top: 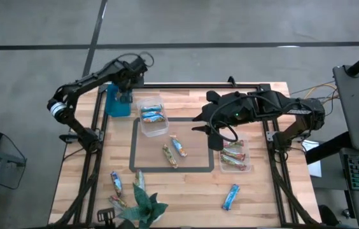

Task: Pick and place Granola Bars by type
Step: Put the blue granola bar into the blue bin

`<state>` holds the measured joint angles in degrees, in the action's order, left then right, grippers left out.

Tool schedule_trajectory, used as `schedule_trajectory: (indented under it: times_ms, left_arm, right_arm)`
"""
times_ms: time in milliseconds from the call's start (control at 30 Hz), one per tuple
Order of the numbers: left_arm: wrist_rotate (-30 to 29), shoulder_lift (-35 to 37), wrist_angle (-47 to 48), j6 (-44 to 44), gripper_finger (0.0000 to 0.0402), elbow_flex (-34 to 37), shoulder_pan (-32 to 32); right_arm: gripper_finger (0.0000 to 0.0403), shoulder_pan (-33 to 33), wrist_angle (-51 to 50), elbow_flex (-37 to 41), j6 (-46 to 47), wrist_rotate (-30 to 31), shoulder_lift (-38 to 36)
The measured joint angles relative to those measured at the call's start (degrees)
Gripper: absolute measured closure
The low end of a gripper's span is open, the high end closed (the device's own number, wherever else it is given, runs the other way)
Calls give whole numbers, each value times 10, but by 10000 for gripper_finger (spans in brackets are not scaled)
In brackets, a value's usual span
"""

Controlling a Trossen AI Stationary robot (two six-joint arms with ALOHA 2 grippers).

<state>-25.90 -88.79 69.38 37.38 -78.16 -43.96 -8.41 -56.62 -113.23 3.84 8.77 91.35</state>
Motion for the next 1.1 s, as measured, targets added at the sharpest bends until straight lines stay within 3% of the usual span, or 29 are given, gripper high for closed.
schedule_trajectory:
  times_ms: [267,433,967,1100]
  left_arm:
    - [-21,56,-69,-37,389,149,30]
    - [-22,84,-91,-34,389,204,32]
    - [-5,91,-174,-32,389,302,54]
    - [2,92,-173,-51,359,300,54]
  right_arm:
    - [278,-13,-1,0,-8,0,0]
    - [273,-17,-1,0,-6,0,0]
    - [286,-19,-1,0,20,-8,0]
    - [278,-19,-1,0,19,-28,0]
